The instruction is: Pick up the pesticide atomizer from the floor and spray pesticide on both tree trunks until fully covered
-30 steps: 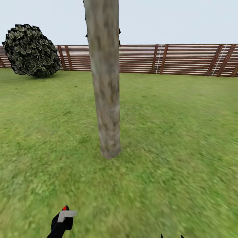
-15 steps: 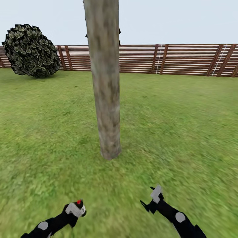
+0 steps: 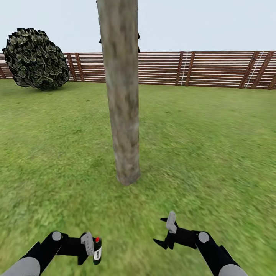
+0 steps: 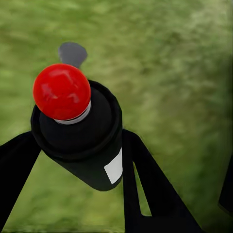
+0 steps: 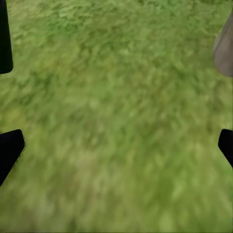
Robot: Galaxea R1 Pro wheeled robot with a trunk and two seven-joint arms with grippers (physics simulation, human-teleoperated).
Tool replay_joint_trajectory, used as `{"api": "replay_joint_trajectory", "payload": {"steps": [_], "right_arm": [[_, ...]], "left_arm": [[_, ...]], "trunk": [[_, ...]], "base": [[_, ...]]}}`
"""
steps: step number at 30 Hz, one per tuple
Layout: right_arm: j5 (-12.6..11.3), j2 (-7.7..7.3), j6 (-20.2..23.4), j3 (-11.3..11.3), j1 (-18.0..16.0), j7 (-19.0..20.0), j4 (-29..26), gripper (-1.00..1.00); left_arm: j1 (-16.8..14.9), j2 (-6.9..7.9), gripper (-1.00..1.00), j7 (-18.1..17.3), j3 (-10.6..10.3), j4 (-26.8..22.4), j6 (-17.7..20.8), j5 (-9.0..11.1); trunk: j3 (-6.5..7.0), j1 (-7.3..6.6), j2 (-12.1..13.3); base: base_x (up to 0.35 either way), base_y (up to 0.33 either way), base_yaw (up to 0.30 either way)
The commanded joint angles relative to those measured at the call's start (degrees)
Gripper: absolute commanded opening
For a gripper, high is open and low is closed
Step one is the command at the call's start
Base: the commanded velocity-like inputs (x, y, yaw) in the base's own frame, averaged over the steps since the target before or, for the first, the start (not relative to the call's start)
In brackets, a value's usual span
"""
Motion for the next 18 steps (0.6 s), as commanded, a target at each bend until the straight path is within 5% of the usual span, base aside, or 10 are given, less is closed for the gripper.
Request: {"api": "replay_joint_trajectory", "payload": {"steps": [1,6,10,15,16,18], "right_arm": [[0.0,0.11,0.0,0.0,0.0,0.1,0.1,1.00],[0.0,0.48,0.0,0.2,0.0,1.3,0.4,1.00],[0.0,0.55,0.0,3.1,0.0,3.9,0.4,1.00],[-0.1,0.67,0.0,6.6,0.0,4.8,0.3,1.00],[0.0,0.78,0.0,6.9,0.0,4.8,0.3,-1.00],[0.0,1.11,0.0,7.1,0.0,4.8,0.2,-1.00]], "left_arm": [[0.0,-0.04,-1.00,0.0,0.0,-0.4,0.3,-1.0],[0.0,-0.31,-1.00,-0.1,0.1,-1.6,0.8,-2.9],[0.0,-0.43,-1.00,-0.5,0.0,-2.1,0.8,-3.0],[-0.1,-0.97,-1.00,-5.0,0.0,-3.1,0.8,-3.9],[-0.1,-1.07,-1.00,-5.8,0.0,-3.8,0.8,-4.5],[-0.1,-1.22,-1.00,-6.8,0.0,-4.9,0.9,-6.1]], "trunk": [[0.00,0.00,0.0],[0.00,0.00,0.0],[0.00,0.00,0.0],[0.00,0.00,0.0],[0.00,0.00,0.0],[0.00,0.00,0.0]], "base": [[0.000,0.000,0.000],[0.000,0.000,0.000],[0.000,0.000,0.000],[0.000,0.000,0.000],[0.000,0.000,0.000],[0.000,0.000,0.000]]}}
